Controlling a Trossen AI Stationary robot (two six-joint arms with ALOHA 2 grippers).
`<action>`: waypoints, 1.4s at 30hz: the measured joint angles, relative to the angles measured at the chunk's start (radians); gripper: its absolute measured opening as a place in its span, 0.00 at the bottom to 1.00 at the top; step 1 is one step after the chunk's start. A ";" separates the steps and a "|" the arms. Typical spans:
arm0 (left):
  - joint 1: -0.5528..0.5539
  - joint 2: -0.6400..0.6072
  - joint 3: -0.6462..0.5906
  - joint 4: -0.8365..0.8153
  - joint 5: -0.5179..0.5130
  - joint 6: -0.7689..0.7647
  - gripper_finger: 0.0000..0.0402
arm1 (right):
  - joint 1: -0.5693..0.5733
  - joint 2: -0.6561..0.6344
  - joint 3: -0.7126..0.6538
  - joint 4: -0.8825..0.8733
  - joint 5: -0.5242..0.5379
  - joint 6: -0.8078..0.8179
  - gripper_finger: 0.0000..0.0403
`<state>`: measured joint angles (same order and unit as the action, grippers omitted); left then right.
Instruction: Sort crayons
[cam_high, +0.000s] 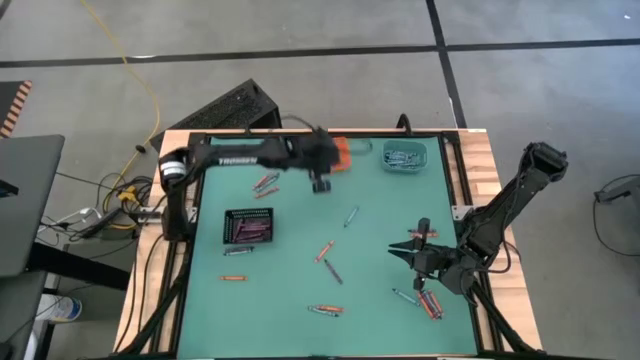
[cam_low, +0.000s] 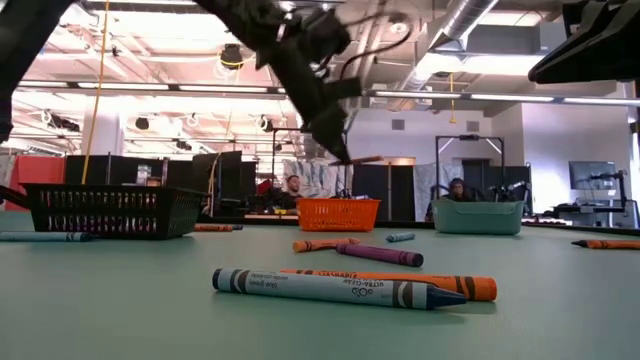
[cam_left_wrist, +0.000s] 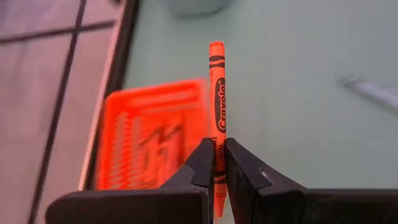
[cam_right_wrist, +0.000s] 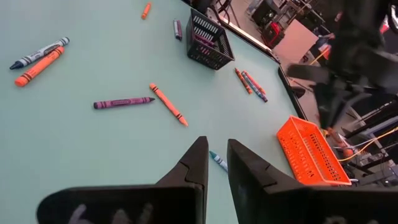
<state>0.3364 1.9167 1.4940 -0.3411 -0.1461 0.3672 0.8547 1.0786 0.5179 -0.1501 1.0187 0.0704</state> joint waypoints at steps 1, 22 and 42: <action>0.034 0.000 0.000 -0.002 0.025 0.000 0.02 | 0.000 0.000 0.000 0.000 0.000 0.000 0.16; 0.186 0.093 -0.009 0.038 0.098 0.067 0.03 | 0.000 0.000 0.000 -0.007 0.000 -0.019 0.16; 0.121 0.063 0.376 -0.567 -0.080 0.012 0.31 | 0.000 0.000 0.000 -0.007 0.000 -0.018 0.16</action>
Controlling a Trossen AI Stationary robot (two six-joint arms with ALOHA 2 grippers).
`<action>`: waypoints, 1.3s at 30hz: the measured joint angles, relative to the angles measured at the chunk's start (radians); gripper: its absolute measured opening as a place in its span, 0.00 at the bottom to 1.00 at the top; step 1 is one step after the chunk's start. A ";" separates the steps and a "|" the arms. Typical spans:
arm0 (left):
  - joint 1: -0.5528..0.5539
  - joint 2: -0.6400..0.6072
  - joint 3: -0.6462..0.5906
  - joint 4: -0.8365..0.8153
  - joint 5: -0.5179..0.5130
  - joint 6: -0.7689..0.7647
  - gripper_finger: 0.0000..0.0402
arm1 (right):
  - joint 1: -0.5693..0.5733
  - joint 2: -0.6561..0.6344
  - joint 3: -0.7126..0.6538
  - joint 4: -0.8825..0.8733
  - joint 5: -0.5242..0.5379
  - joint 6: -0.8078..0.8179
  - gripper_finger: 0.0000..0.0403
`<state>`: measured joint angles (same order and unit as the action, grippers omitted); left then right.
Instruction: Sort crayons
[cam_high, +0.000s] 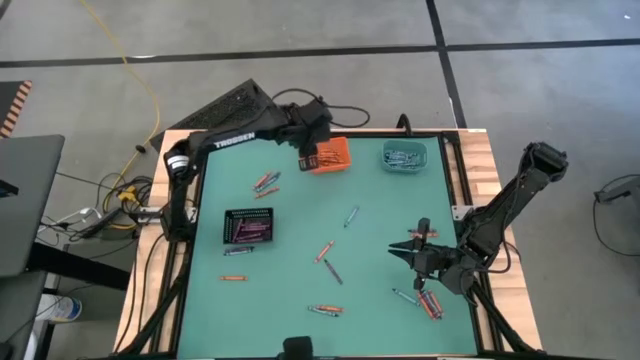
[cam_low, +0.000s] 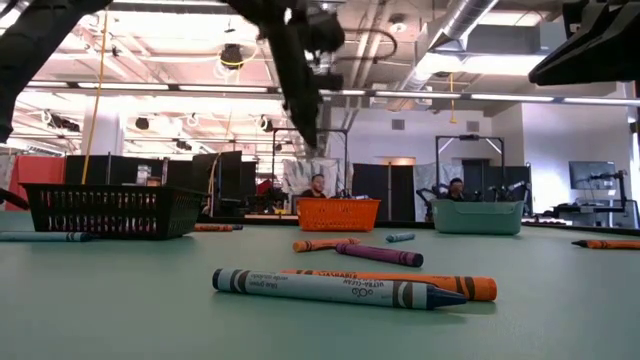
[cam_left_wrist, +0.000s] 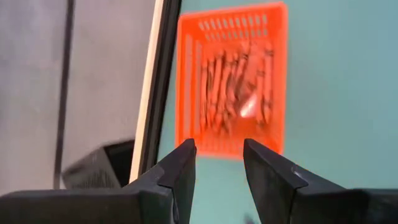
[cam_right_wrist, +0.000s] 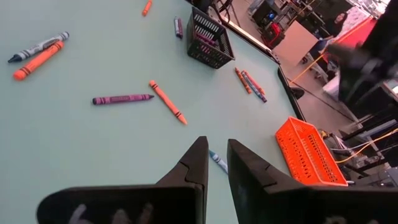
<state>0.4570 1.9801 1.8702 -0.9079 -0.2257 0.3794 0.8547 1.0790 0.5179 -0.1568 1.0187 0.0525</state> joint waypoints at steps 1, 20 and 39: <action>-0.003 -0.004 0.038 -0.069 0.000 -0.017 0.31 | 0.000 0.000 0.000 0.004 0.000 0.002 0.16; -0.164 -0.709 -0.383 -0.194 -0.092 -0.349 0.21 | -0.151 0.000 0.000 0.030 -0.080 0.122 0.16; -0.481 -1.342 -1.548 1.290 0.106 -0.308 0.20 | -0.451 -0.027 0.339 -0.433 -0.705 0.332 0.16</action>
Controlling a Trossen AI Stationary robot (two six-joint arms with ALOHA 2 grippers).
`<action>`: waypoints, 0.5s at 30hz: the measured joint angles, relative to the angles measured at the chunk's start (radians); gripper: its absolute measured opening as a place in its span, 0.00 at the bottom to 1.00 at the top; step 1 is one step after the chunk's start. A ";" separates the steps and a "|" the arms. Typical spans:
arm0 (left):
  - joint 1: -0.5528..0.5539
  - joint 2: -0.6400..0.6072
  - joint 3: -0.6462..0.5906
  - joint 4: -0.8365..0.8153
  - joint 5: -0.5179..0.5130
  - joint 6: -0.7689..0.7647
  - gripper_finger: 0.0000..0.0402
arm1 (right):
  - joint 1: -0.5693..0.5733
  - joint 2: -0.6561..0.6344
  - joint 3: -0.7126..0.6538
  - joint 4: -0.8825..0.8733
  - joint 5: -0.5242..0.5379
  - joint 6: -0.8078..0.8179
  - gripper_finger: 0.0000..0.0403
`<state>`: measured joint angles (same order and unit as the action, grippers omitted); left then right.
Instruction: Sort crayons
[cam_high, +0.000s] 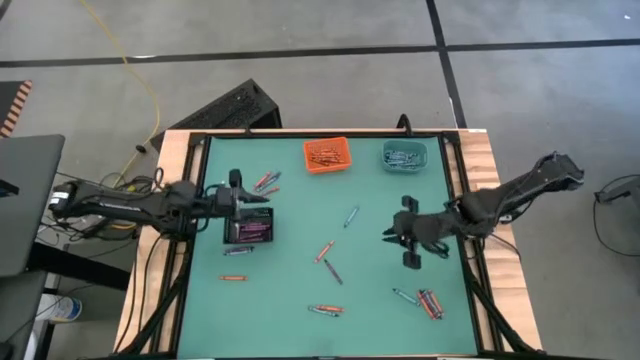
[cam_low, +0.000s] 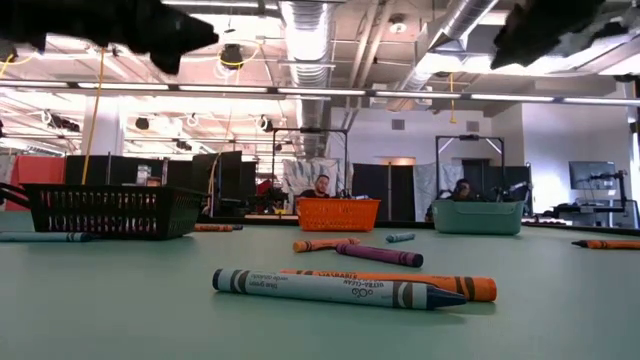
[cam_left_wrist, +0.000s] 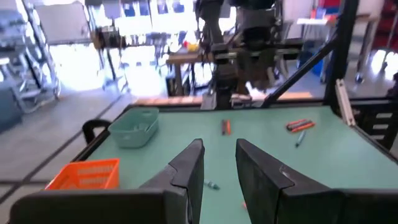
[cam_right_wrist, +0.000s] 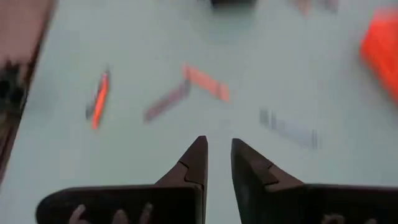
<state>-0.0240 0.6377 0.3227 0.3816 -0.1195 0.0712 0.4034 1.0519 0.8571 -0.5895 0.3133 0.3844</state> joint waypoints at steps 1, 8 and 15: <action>-0.003 0.001 -0.039 0.061 0.002 0.001 0.20 | -0.022 0.004 0.035 -0.094 -0.045 0.021 0.16; -0.031 0.010 -0.222 0.342 0.010 0.037 0.20 | -0.091 0.016 0.086 -0.509 -0.342 0.241 0.16; -0.037 0.010 -0.266 0.323 0.002 0.068 0.20 | 0.034 0.031 0.054 -0.487 -0.524 0.842 0.16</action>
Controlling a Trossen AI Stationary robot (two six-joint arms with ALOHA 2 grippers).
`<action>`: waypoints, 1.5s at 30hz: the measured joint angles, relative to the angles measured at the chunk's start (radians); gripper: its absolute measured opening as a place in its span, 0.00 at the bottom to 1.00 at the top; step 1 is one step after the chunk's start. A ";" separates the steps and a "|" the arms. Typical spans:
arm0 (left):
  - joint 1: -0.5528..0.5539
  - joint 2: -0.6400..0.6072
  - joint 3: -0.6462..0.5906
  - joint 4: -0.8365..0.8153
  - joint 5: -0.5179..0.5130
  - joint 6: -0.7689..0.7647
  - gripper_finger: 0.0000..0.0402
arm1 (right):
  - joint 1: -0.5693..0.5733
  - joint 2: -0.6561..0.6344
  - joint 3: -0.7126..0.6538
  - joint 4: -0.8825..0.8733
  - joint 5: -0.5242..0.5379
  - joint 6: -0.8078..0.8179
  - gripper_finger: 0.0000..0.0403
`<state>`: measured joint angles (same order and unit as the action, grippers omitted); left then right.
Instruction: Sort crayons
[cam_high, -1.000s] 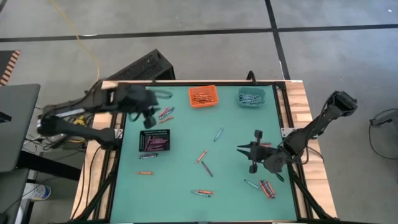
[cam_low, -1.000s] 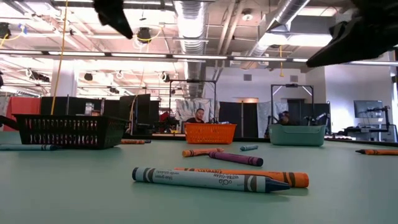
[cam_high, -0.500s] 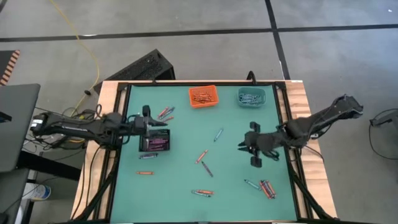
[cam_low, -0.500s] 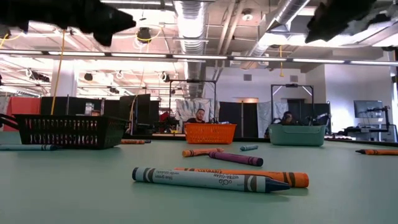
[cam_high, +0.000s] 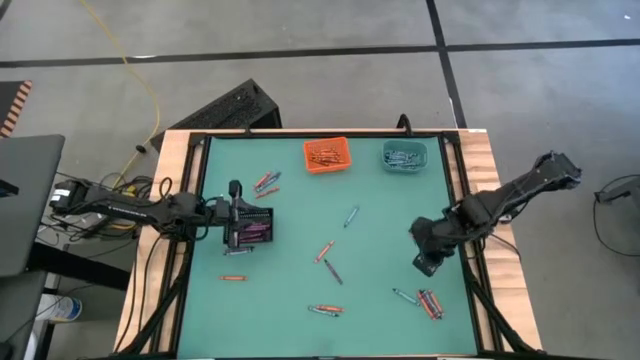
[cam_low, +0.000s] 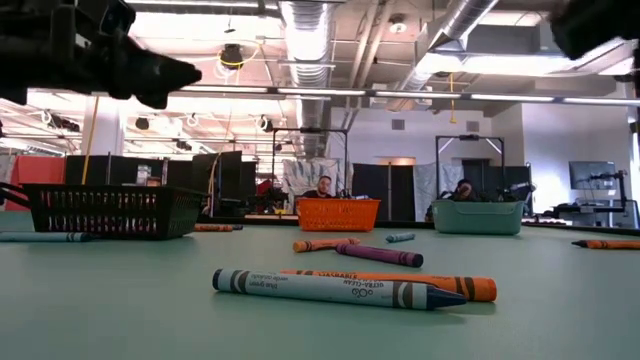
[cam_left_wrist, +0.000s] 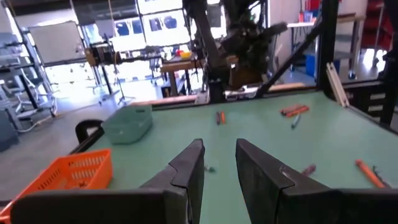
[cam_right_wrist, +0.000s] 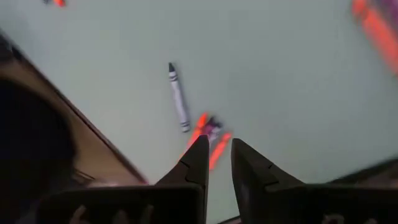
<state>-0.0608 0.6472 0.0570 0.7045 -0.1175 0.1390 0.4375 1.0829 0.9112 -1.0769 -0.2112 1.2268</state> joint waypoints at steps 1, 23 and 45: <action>0.000 0.001 0.000 -0.013 0.002 0.005 0.20 | 0.028 0.006 0.000 0.014 -0.001 0.092 0.16; 0.000 0.006 0.000 -0.007 0.078 0.087 0.20 | 0.381 0.402 0.000 0.201 -0.029 0.528 0.16; 0.000 0.007 0.000 -0.019 0.078 0.107 0.20 | 0.381 0.428 0.000 0.201 -0.007 0.547 0.42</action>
<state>-0.0612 0.6540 0.0574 0.6859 -0.0399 0.2455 0.8183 1.5112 0.9108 -0.8757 -0.2184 1.7735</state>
